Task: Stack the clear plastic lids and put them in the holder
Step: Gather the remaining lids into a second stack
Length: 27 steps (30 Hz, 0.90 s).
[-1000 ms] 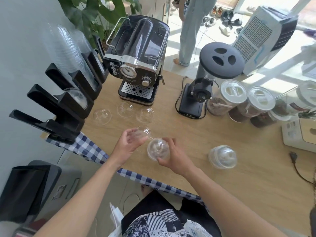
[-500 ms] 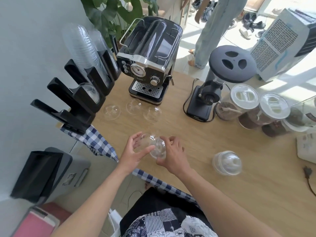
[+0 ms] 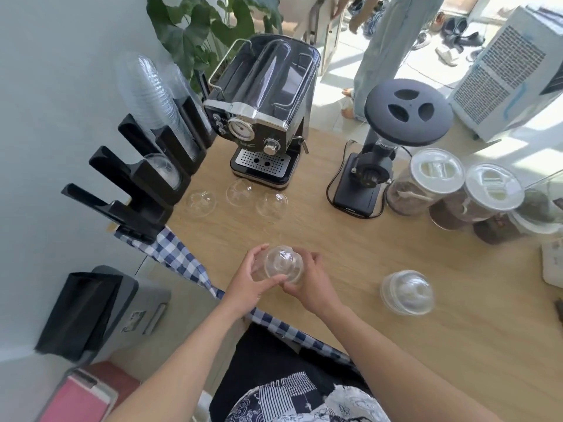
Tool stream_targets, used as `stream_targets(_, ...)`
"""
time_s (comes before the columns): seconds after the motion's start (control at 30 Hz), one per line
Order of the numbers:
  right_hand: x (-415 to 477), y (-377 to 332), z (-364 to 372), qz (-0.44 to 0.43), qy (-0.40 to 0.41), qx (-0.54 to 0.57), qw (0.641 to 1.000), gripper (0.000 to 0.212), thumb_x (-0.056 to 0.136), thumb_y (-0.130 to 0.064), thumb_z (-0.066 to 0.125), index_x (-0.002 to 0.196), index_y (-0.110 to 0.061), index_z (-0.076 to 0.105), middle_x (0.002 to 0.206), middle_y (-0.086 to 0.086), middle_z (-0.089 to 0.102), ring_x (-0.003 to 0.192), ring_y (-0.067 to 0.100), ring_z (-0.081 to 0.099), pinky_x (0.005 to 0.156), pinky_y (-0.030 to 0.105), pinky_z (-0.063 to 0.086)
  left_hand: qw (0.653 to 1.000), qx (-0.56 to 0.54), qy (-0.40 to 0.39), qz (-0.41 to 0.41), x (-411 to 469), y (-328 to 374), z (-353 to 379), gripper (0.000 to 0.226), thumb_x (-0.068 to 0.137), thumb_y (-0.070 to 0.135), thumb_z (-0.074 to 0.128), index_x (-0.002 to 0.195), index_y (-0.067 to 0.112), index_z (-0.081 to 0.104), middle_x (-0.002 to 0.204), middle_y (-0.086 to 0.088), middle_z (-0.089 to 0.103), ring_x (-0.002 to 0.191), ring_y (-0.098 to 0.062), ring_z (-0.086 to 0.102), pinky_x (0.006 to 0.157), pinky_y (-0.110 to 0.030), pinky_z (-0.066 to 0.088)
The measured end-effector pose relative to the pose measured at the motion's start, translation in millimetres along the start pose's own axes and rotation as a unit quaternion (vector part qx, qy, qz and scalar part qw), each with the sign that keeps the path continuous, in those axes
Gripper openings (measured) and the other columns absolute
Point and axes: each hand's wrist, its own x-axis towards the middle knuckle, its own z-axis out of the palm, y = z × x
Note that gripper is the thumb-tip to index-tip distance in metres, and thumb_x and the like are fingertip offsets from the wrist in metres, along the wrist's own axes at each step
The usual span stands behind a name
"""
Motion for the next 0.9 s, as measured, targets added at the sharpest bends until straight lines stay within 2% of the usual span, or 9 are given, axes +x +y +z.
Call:
stream_targets(0.13, 6, -8, 2, 0.020, -0.011, 0.003, 1.000, 0.098, 0.086, -0.050, 0.092, 0.166, -0.035, 0.037, 0.154, 0.003, 0.042, 0.115, 0.019, 0.069, 0.104, 0.036, 0.061, 0.998, 0.067, -0.017, 0.005, 15, 2, -12, 0.093, 0.083, 0.044, 0.097, 0.158, 0.058, 0.044, 0.140, 0.042, 0.048, 0.145, -0.001, 0.045, 0.122, -0.037, 0.038)
stream_targets(0.23, 11, -18, 9, 0.032, -0.014, 0.011, 0.999, 0.094, 0.089, -0.043, 0.091, 0.166, -0.030, 0.037, 0.155, 0.002, 0.042, 0.117, 0.017, 0.070, 0.105, 0.037, 0.062, 0.993, 0.109, -0.029, 0.017, 25, 2, -27, 0.094, 0.086, 0.039, 0.095, 0.163, 0.053, 0.043, 0.152, 0.035, 0.047, 0.146, -0.001, 0.043, 0.124, -0.036, 0.038)
stream_targets(0.3, 15, -26, 15, 0.040, -0.017, 0.030, 0.999, 0.089, 0.092, -0.040, 0.089, 0.164, -0.030, 0.038, 0.154, 0.001, 0.043, 0.119, 0.016, 0.069, 0.106, 0.040, 0.062, 0.991, 0.122, -0.034, 0.029, 33, 0, -41, 0.095, 0.087, 0.041, 0.095, 0.164, 0.053, 0.041, 0.164, 0.029, 0.044, 0.152, -0.002, 0.041, 0.128, -0.038, 0.037)
stream_targets(0.37, 21, -36, 21, 0.048, -0.023, 0.055, 0.997, 0.081, 0.095, -0.037, 0.084, 0.164, -0.031, 0.040, 0.154, -0.001, 0.044, 0.118, 0.014, 0.069, 0.103, 0.039, 0.063, 0.990, 0.131, -0.036, 0.039, 41, -2, -55, 0.095, 0.086, 0.042, 0.095, 0.164, 0.053, 0.041, 0.168, 0.028, 0.042, 0.155, -0.002, 0.041, 0.129, -0.039, 0.037)
stream_targets(0.5, 33, -58, 27, 0.073, -0.010, 0.085, 0.994, 0.069, 0.103, -0.047, 0.072, 0.164, -0.032, 0.044, 0.152, -0.008, 0.043, 0.118, 0.010, 0.069, 0.098, 0.028, 0.058, 0.985, 0.159, -0.035, 0.056, 55, -3, -78, 0.095, 0.087, 0.045, 0.094, 0.165, 0.050, 0.041, 0.168, 0.027, 0.043, 0.154, -0.001, 0.040, 0.128, -0.037, 0.038)
stream_targets(0.63, 47, -77, 31, 0.098, 0.014, 0.092, 0.991, 0.056, 0.109, -0.046, 0.060, 0.161, -0.030, 0.049, 0.152, -0.002, 0.049, 0.122, 0.012, 0.067, 0.110, 0.040, 0.056, 0.983, 0.166, -0.041, 0.071, 68, 3, -95, 0.096, 0.085, 0.046, 0.094, 0.167, 0.046, 0.042, 0.160, 0.027, 0.047, 0.150, 0.000, 0.044, 0.121, -0.028, 0.038)
stream_targets(0.77, 58, -91, 34, 0.114, 0.029, 0.111, 0.987, 0.051, 0.111, -0.048, 0.057, 0.155, -0.022, 0.056, 0.150, -0.007, 0.056, 0.131, 0.012, 0.061, 0.108, 0.035, 0.052, 0.979, 0.171, -0.067, 0.083, 81, 7, -111, 0.101, 0.086, 0.045, 0.094, 0.170, 0.045, 0.037, 0.158, 0.025, 0.045, 0.149, 0.001, 0.043, 0.125, -0.030, 0.039)
stream_targets(0.83, 63, -93, 36, 0.124, 0.053, 0.118, 0.984, 0.051, 0.111, -0.049, 0.056, 0.153, -0.019, 0.058, 0.152, -0.003, 0.059, 0.131, 0.012, 0.060, 0.104, 0.032, 0.052, 0.980, 0.162, -0.089, 0.075, 84, 8, -120, 0.112, 0.082, 0.054, 0.096, 0.171, 0.048, 0.030, 0.163, 0.023, 0.041, 0.151, 0.000, 0.041, 0.127, -0.034, 0.039)
stream_targets(0.9, 68, -97, 35, 0.141, 0.082, 0.128, 0.978, 0.050, 0.114, -0.044, 0.054, 0.155, -0.016, 0.056, 0.153, 0.001, 0.058, 0.128, 0.011, 0.057, 0.097, 0.027, 0.048, 0.978, 0.167, -0.099, 0.069, 85, 13, -131, 0.122, 0.073, 0.071, 0.094, 0.172, 0.050, 0.025, 0.169, 0.023, 0.037, 0.152, -0.001, 0.039, 0.125, -0.038, 0.040)
